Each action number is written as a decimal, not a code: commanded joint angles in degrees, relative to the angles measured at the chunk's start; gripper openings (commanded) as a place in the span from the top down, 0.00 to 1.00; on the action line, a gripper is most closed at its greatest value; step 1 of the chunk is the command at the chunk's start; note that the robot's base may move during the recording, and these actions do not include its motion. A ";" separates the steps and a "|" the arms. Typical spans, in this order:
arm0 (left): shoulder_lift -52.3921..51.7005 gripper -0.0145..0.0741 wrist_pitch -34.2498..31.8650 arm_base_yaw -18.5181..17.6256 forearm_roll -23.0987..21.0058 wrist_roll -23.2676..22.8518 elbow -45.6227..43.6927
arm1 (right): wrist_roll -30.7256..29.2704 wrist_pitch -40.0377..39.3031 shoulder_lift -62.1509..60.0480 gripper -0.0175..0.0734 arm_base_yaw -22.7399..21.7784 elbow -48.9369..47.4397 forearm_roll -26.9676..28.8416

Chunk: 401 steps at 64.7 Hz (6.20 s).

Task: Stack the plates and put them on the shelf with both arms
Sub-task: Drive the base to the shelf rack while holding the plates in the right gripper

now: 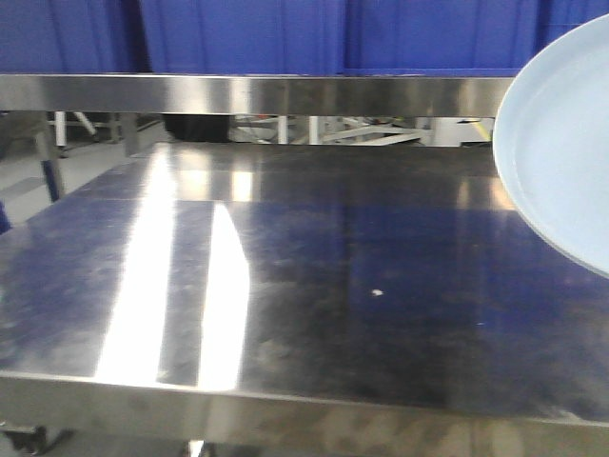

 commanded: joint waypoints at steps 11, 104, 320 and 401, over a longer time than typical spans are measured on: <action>-0.16 0.73 -3.08 -0.36 0.94 -0.22 -1.61 | -0.22 -5.51 -0.04 0.75 -0.41 -1.85 -0.03; -0.16 0.73 -3.08 -0.36 0.94 -0.22 -1.61 | -0.22 -5.51 -0.04 0.75 -0.41 -1.85 -0.03; -0.16 0.73 -3.08 -0.36 0.94 -0.22 -1.61 | -0.22 -5.27 -0.04 0.75 -0.41 -1.85 -0.03; -0.16 0.73 -3.22 -0.36 0.94 -0.22 -1.61 | -0.22 -5.27 -0.04 0.75 -0.41 -1.85 -0.03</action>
